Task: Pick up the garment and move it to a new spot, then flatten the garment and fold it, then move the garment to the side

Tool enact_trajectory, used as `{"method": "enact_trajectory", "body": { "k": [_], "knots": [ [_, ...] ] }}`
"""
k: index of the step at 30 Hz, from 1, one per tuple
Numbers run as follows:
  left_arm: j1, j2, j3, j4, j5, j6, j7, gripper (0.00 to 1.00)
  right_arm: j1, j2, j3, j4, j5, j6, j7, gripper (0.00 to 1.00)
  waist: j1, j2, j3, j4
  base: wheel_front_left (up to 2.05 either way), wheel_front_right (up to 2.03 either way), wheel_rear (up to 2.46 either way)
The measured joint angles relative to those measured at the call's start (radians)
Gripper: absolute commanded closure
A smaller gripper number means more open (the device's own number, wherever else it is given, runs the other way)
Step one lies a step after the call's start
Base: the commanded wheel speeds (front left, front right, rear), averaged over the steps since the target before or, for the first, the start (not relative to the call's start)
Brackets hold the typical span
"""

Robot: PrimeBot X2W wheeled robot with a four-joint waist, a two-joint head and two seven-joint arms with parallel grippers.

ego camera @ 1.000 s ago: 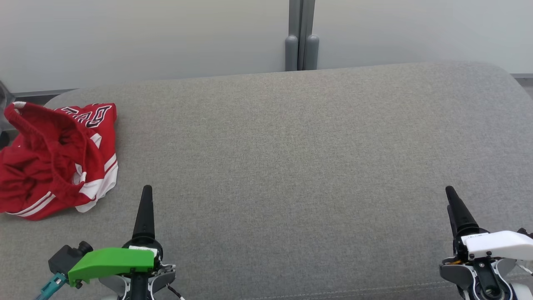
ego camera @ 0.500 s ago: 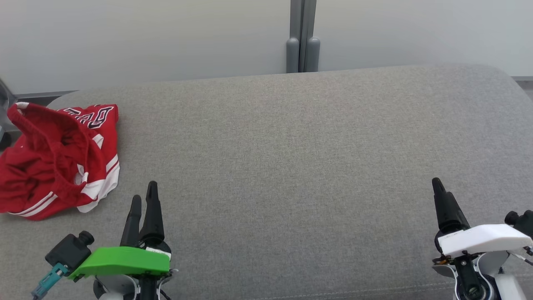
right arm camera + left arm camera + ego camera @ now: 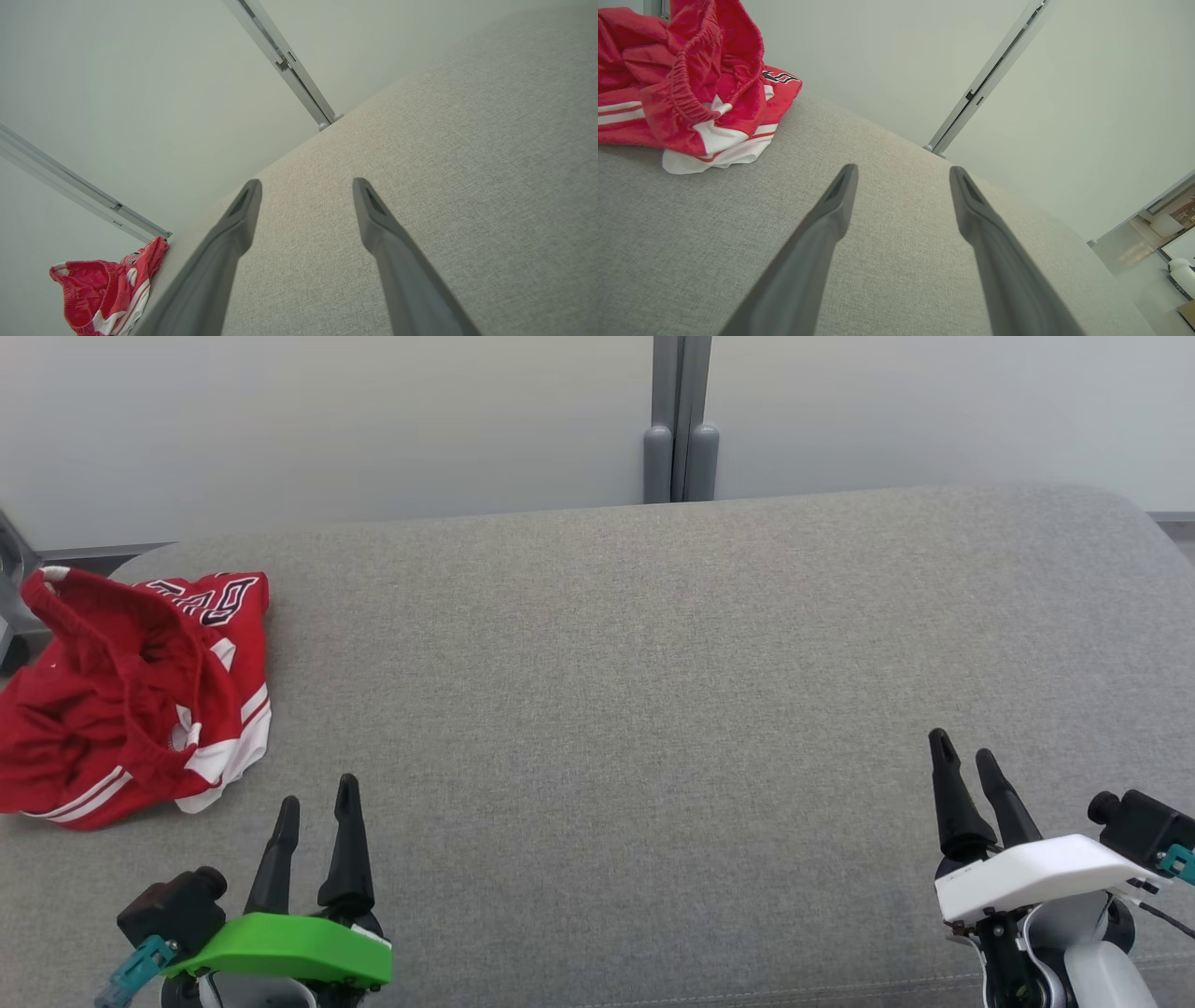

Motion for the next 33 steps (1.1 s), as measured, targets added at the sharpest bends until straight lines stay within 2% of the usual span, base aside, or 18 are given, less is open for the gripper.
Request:
{"method": "enact_trajectory", "body": {
  "k": [14, 33],
  "knots": [
    [0.043, 0.024, -0.009, -0.005, 0.164, 0.044, -0.015, 0.00, 0.003, -0.003, 0.061, 0.014, -0.201, 0.000, -0.058, 0.00, 0.0000, 0.0000, -0.009, -0.002, 0.00, 0.00, 0.00],
    [0.069, 0.030, -0.017, -0.013, 0.302, 0.075, -0.040, 0.00, 0.003, -0.006, 0.121, 0.030, -0.381, 0.000, -0.120, 0.00, 0.0000, 0.0000, -0.019, 0.005, 0.00, 0.00, 0.00]
  ]
}}
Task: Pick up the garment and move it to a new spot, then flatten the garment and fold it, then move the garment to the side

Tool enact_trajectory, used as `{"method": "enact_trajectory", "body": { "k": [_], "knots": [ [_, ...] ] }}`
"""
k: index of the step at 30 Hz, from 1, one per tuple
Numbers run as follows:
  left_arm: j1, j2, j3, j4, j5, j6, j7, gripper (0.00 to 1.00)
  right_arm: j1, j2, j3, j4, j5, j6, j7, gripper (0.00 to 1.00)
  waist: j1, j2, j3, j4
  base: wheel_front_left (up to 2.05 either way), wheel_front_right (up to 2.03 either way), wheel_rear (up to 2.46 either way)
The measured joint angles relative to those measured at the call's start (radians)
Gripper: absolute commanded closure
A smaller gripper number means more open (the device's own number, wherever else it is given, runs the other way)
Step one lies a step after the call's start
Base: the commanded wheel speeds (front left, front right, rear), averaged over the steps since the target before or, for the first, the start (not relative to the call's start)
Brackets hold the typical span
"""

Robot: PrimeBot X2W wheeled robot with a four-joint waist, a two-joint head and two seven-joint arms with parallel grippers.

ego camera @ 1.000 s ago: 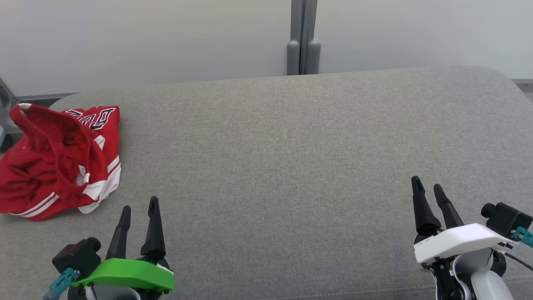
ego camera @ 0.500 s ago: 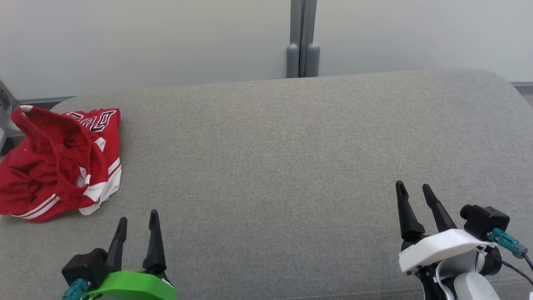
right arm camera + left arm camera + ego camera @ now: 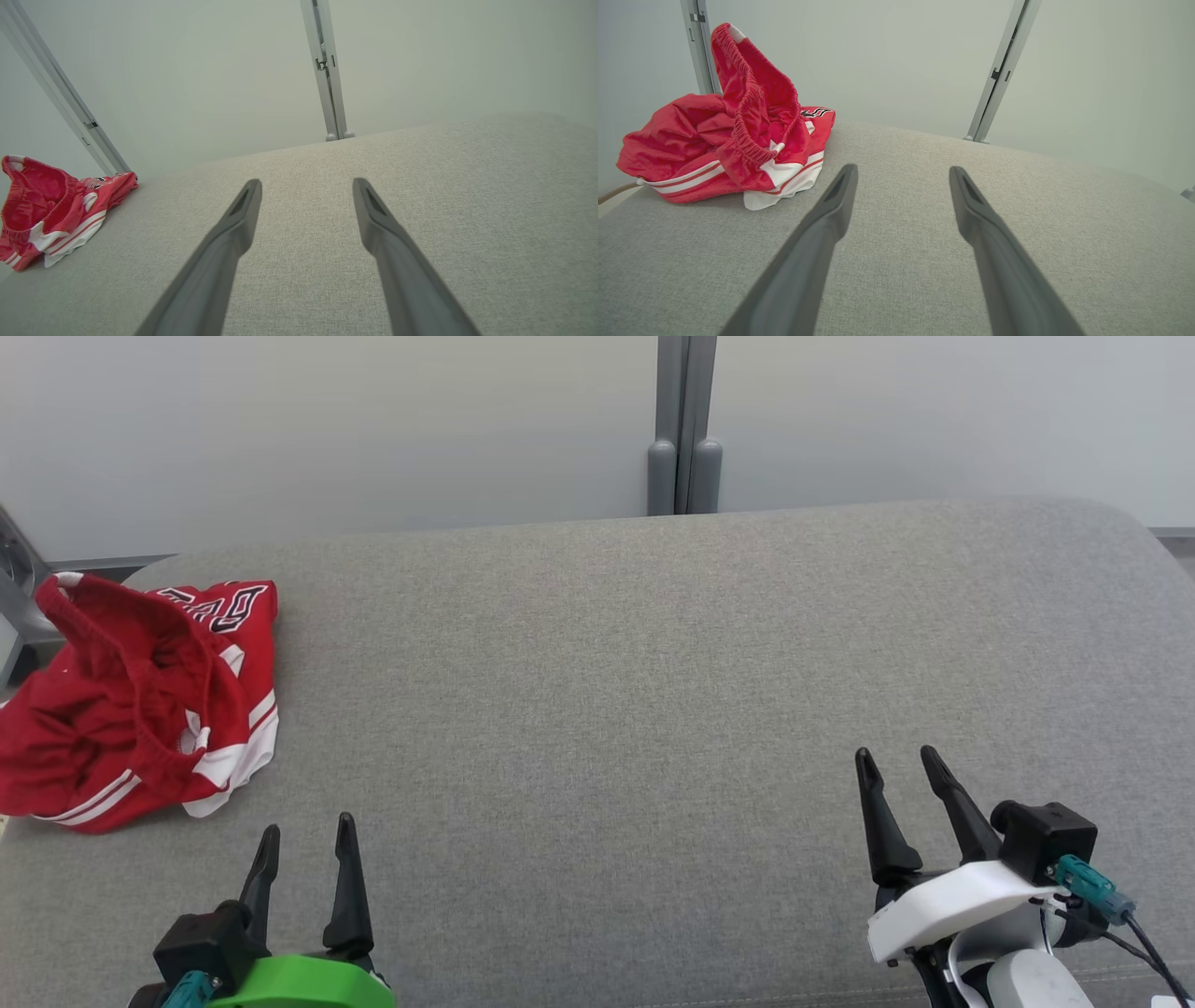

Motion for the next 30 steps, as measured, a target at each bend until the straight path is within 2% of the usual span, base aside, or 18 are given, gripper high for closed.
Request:
{"method": "enact_trajectory", "body": {
  "k": [8, 30],
  "knots": [
    [0.016, 0.007, 0.000, -0.008, 0.053, 0.012, -0.013, 0.00, 0.002, -0.001, 0.024, 0.007, -0.077, 0.000, -0.028, 0.00, 0.0000, 0.0000, -0.004, -0.002, 0.00, 0.00, 0.00],
    [0.057, 0.010, -0.015, -0.034, 0.152, 0.036, -0.007, 0.00, 0.026, -0.004, 0.058, 0.018, -0.195, 0.000, -0.090, 0.00, 0.0000, 0.0000, -0.033, -0.005, 0.00, 0.00, 0.00]
  ]
}}
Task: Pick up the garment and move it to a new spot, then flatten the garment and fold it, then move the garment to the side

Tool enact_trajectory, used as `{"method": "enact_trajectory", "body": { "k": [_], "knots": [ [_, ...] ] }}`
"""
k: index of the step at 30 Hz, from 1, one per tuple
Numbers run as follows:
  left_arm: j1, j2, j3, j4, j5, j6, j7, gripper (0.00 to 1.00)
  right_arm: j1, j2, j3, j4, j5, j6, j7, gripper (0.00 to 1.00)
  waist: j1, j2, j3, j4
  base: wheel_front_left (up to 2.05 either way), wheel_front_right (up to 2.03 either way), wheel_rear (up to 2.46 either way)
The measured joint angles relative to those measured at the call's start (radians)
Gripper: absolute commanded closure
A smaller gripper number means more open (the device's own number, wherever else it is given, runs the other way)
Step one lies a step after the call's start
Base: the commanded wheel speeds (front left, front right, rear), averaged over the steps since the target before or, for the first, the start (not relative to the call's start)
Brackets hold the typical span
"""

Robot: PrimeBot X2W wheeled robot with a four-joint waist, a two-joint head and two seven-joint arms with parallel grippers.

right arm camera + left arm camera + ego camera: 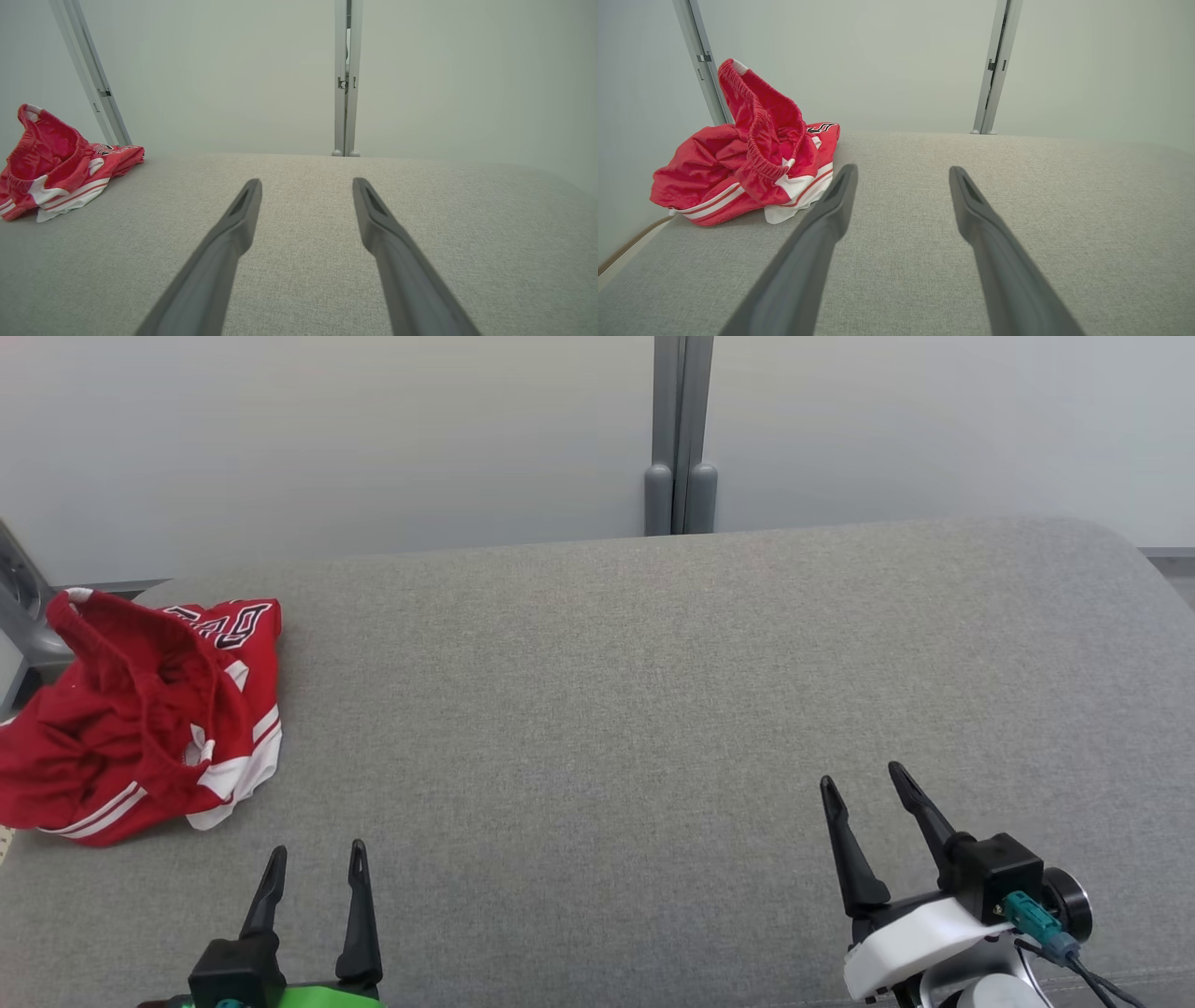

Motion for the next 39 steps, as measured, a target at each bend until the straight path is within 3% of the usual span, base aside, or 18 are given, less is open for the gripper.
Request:
{"method": "enact_trajectory", "body": {
  "k": [9, 30, 39],
  "knots": [
    [0.016, 0.003, -0.003, -0.009, 0.033, 0.011, 0.000, 0.00, 0.008, -0.001, 0.012, 0.005, -0.055, 0.000, -0.021, 0.00, 0.0000, 0.0000, -0.012, 0.001, 0.00, 0.00, 0.00],
    [0.020, 0.012, -0.007, -0.013, 0.021, 0.022, 0.003, 0.00, 0.009, -0.001, 0.006, 0.021, -0.052, 0.000, -0.020, 0.00, 0.0000, 0.0000, -0.011, 0.006, 0.00, 0.00, 0.00],
    [0.017, 0.029, -0.013, -0.018, 0.021, 0.022, 0.013, 0.00, 0.010, -0.002, 0.002, 0.020, -0.052, 0.000, -0.020, 0.00, 0.0000, 0.0000, -0.012, 0.042, 0.00, 0.00, 0.00]
  ]
}}
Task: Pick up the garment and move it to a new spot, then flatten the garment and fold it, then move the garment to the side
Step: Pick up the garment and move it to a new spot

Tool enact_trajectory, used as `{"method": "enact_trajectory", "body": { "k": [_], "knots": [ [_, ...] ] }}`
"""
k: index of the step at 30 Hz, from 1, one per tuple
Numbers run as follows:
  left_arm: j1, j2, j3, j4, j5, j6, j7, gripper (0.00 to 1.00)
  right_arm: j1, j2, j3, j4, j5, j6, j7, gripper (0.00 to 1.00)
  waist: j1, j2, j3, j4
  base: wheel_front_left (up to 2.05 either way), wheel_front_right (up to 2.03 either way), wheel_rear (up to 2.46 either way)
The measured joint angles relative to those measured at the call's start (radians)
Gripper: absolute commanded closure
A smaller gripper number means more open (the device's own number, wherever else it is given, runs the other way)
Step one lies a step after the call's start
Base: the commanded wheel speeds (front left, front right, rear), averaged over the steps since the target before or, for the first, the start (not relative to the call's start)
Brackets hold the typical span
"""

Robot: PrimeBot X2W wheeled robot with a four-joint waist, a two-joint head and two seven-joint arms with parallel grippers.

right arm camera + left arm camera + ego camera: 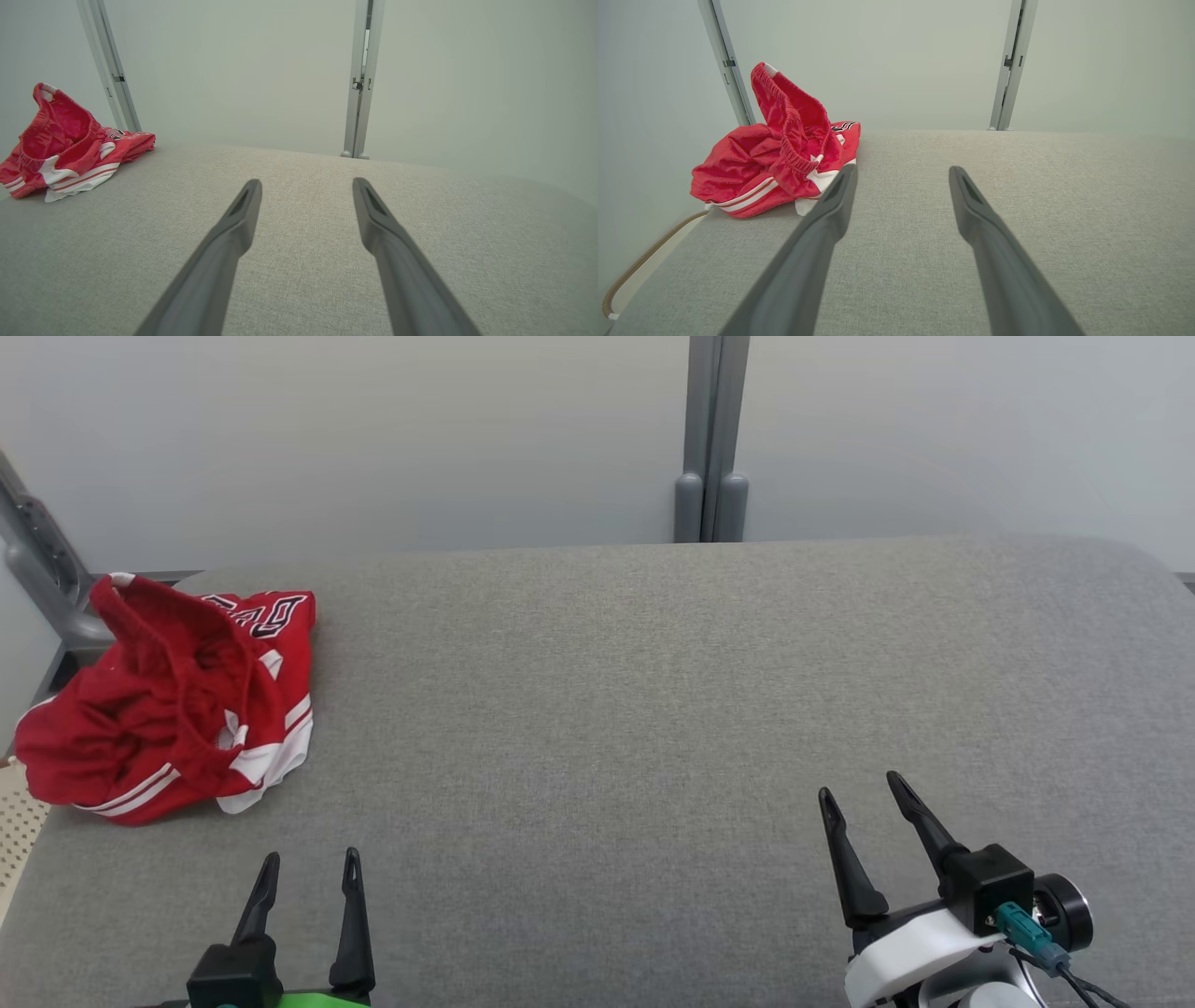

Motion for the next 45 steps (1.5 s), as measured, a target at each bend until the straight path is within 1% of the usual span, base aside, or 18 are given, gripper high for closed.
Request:
{"method": "enact_trajectory", "body": {
  "k": [5, 10, 18, 19, 23, 29, 34, 37, 39, 42, 45],
  "knots": [
    [-0.008, 0.005, -0.005, -0.009, 0.001, 0.003, 0.007, 0.00, 0.001, 0.000, -0.001, -0.004, 0.000, 0.000, 0.000, 0.00, 0.0000, 0.0000, 0.001, 0.033, 0.00, 0.00, 0.00],
    [-0.015, 0.013, -0.008, -0.022, 0.002, 0.008, 0.012, 0.00, 0.004, 0.000, -0.007, -0.015, 0.003, 0.000, -0.001, 0.00, 0.0000, 0.0000, 0.004, 0.094, 0.00, 0.00, 0.00],
    [-0.017, 0.019, -0.010, -0.041, 0.001, 0.012, 0.024, 0.00, 0.004, 0.000, -0.017, -0.020, 0.010, 0.000, -0.001, 0.00, 0.0000, 0.0000, 0.011, 0.228, 0.00, 0.00, 0.00],
    [-0.017, 0.021, -0.010, -0.041, 0.000, 0.012, 0.025, 0.00, 0.004, 0.000, -0.016, -0.021, 0.011, 0.000, -0.001, 0.00, -0.0001, 0.0000, 0.012, 0.264, 0.00, 0.00, 0.00],
    [-0.016, 0.023, -0.012, -0.040, -0.005, 0.013, 0.025, 0.00, 0.003, 0.000, -0.022, -0.021, 0.011, 0.000, -0.001, 0.00, 0.0000, 0.0000, 0.015, 0.333, 0.00, 0.00, 0.00],
    [-0.010, 0.026, -0.002, -0.043, -0.011, 0.021, 0.016, 0.00, -0.007, 0.001, -0.006, -0.018, 0.011, 0.000, -0.001, 0.00, 0.0000, 0.0000, 0.022, 0.412, 0.00, 0.00, 0.00],
    [-0.004, 0.026, 0.001, -0.054, -0.027, 0.025, 0.029, 0.00, -0.011, 0.001, -0.003, -0.013, 0.011, 0.000, -0.001, 0.00, 0.0000, 0.0000, 0.033, 0.435, 0.00, 0.00, 0.00],
    [-0.033, 0.040, -0.002, -0.063, -0.036, 0.009, 0.060, 0.00, -0.008, 0.001, -0.016, -0.012, 0.011, 0.000, -0.001, 0.00, -0.0001, 0.0000, 0.031, 0.434, 0.00, 0.00, 0.00],
    [-0.093, 0.068, 0.005, -0.071, -0.038, -0.004, 0.102, 0.00, -0.004, 0.001, -0.018, -0.013, 0.009, 0.000, -0.001, 0.00, -0.0001, 0.0000, 0.027, 0.425, 0.00, 0.00, 0.00],
    [-0.170, 0.091, 0.018, -0.072, -0.053, -0.020, 0.159, 0.00, -0.006, 0.001, -0.019, -0.014, 0.006, 0.000, -0.001, 0.00, 0.0000, 0.0000, 0.028, 0.404, 0.00, 0.00, 0.00],
    [-0.260, 0.119, 0.044, -0.041, -0.083, -0.039, 0.212, 0.00, -0.011, 0.001, -0.016, -0.018, 0.001, 0.000, -0.001, 0.00, 0.0000, 0.0000, 0.035, 0.372, 0.00, 0.00, 0.00]
  ]
}}
